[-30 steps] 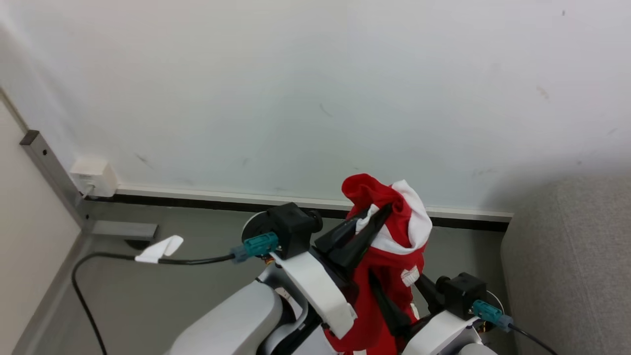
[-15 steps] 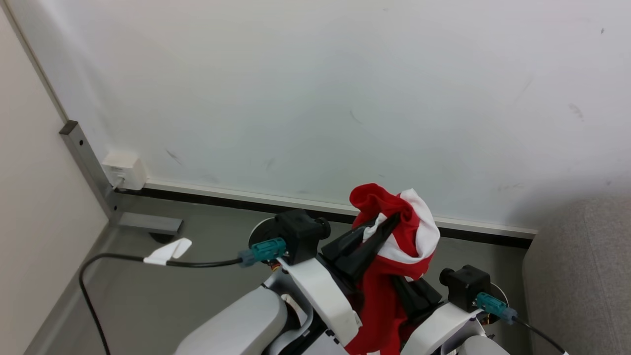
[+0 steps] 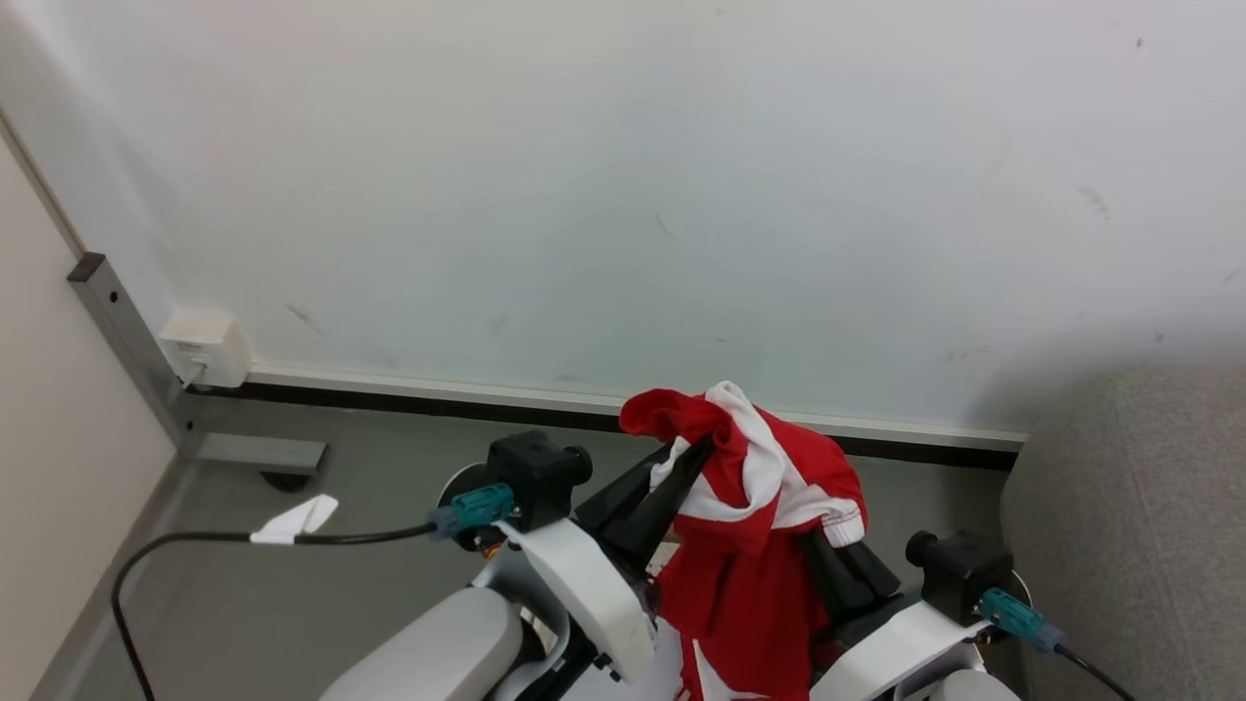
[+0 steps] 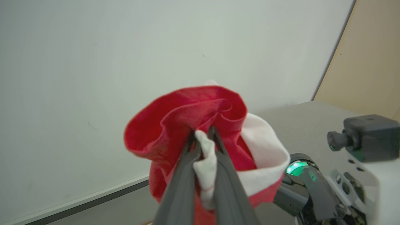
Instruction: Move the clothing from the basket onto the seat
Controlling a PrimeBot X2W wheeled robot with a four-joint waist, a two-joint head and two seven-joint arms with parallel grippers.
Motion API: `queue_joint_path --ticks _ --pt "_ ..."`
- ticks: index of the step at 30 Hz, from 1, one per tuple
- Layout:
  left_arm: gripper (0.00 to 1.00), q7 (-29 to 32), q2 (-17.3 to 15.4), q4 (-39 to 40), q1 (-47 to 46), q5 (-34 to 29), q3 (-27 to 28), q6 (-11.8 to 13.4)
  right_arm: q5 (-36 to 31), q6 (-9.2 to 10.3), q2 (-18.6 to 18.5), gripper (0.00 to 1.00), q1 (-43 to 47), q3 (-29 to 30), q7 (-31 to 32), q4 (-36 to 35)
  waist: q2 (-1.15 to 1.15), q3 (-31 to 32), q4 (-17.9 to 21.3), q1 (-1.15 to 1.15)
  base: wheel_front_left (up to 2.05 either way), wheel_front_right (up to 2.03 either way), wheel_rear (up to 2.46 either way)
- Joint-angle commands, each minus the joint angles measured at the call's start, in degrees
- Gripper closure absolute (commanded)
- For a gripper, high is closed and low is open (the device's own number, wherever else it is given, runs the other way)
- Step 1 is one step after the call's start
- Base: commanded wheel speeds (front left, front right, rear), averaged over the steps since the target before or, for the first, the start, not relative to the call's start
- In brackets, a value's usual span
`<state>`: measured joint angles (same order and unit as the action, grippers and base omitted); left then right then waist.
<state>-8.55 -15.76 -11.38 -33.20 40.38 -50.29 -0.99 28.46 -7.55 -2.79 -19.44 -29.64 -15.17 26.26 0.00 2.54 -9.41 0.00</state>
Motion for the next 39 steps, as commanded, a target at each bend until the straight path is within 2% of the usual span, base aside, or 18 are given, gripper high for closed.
queue_joint_path --ticks 1,2,13,24,33,39 --pt "0.44 -0.4 -0.4 -0.4 1.0 0.2 0.1 0.1 -0.3 0.12 -0.2 1.0 0.7 0.6 0.0 -0.8 0.0 -0.2 0.4 0.0 0.0 0.0 0.0" --pt "0.0 -0.6 -0.5 -0.5 1.1 0.3 0.2 0.2 -0.7 0.12 -0.2 1.0 0.9 1.1 0.0 -1.2 0.0 -0.2 0.7 0.0 0.0 0.0 0.0" --pt "0.0 -2.1 -1.8 -0.1 3.1 0.5 0.2 0.8 -3.8 0.12 -0.4 1.0 1.0 8.5 0.0 -4.7 0.0 -1.2 4.9 0.0 0.0 0.0 0.0" --pt "0.0 -4.2 -2.6 0.0 4.8 -1.1 -0.4 0.7 -6.7 0.12 -3.1 1.0 1.3 13.5 0.0 -9.0 0.0 -2.2 11.5 0.0 0.0 0.0 0.0" --pt "0.0 -6.1 -3.0 0.9 5.9 -3.1 0.5 0.4 -8.7 0.12 -5.1 1.0 3.4 15.9 0.0 -13.9 0.0 -3.5 18.9 0.0 0.0 0.0 0.0" --pt "0.0 -6.6 -3.3 1.2 6.7 -5.2 1.3 0.2 -9.8 0.12 -5.0 1.0 5.0 17.4 0.0 -17.4 0.0 -4.4 24.3 0.0 0.0 0.0 0.0"
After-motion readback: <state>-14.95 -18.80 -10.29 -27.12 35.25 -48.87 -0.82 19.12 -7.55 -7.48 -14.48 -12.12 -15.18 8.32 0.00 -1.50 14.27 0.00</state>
